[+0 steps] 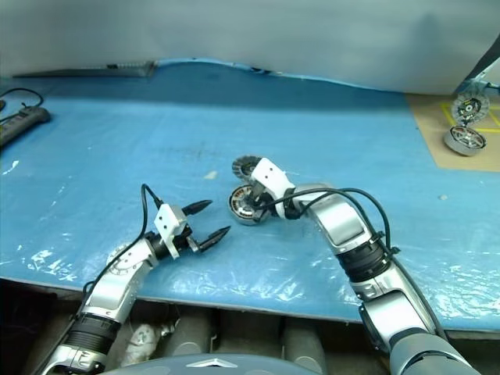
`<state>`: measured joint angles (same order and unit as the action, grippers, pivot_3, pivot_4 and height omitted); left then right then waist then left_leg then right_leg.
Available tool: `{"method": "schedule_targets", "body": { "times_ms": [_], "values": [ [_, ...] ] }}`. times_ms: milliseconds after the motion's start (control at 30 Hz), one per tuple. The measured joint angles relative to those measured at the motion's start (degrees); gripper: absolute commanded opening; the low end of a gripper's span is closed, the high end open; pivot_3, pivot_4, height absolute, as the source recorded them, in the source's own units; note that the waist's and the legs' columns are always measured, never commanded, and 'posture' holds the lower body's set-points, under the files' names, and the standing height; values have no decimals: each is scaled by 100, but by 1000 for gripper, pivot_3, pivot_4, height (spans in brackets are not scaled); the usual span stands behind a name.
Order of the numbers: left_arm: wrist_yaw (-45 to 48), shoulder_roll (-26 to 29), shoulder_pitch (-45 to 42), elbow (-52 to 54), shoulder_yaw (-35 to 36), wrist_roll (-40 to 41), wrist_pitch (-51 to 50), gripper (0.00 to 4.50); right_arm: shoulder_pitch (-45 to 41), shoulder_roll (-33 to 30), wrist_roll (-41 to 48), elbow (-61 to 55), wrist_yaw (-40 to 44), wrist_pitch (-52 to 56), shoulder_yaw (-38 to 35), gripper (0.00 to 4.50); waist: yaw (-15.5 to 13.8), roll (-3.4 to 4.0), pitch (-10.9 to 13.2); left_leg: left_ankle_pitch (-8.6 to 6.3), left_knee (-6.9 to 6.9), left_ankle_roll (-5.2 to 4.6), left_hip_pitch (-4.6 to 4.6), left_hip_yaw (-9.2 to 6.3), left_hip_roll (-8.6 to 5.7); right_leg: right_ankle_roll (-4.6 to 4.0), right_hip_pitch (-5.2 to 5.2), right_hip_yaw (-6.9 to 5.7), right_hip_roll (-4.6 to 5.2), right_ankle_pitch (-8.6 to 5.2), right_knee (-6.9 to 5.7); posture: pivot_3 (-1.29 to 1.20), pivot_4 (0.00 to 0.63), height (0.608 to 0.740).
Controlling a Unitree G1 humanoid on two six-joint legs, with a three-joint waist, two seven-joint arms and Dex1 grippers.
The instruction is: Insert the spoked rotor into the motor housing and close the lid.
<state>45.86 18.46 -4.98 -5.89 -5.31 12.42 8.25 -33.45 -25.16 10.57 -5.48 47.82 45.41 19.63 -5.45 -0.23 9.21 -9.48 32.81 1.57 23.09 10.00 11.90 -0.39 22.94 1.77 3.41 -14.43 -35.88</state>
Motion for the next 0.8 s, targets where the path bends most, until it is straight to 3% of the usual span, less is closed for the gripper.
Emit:
{"method": "schedule_targets", "body": {
  "times_ms": [200, 367, 567, 800],
  "values": [
    [-3, 1, 5, 0, 0, 0, 0, 4500, -142, -1208, 335, -208, 995, -262, -411, 53, -5, 0, 0, 0, -2, 0, 1, 0, 0, 1, -1, -1, 0, 1, 5, 0, 150, 740],
    [5, -11, -18, -4, -14, 1, 3, 4500, -754, -1714, -203, 956, 1214, -882, -317, 53, 54, 0, 0, 0, 3, -1, -8, 1, 2, -23, -1, 3, -4, -12, -8, 0, 150, 740],
    [12, -18, -79, -33, -22, 2, 8, 4500, -1609, -1109, -898, 3032, 673, -1872, -226, 53, 141, 0, 0, 0, 18, -3, 8, 1, 2, -27, 9, 2, -4, -13, -15, 0, 150, 740],
    [17, -6, -104, -38, -29, -1, 9, 4500, -2432, -169, -598, 4771, 825, -2875, -845, 53, 135, 0, 1, -3, 27, -9, 12, 3, 8, -48, 32, -6, -2, -25, -76, 0, 150, 740]
  ]
}}
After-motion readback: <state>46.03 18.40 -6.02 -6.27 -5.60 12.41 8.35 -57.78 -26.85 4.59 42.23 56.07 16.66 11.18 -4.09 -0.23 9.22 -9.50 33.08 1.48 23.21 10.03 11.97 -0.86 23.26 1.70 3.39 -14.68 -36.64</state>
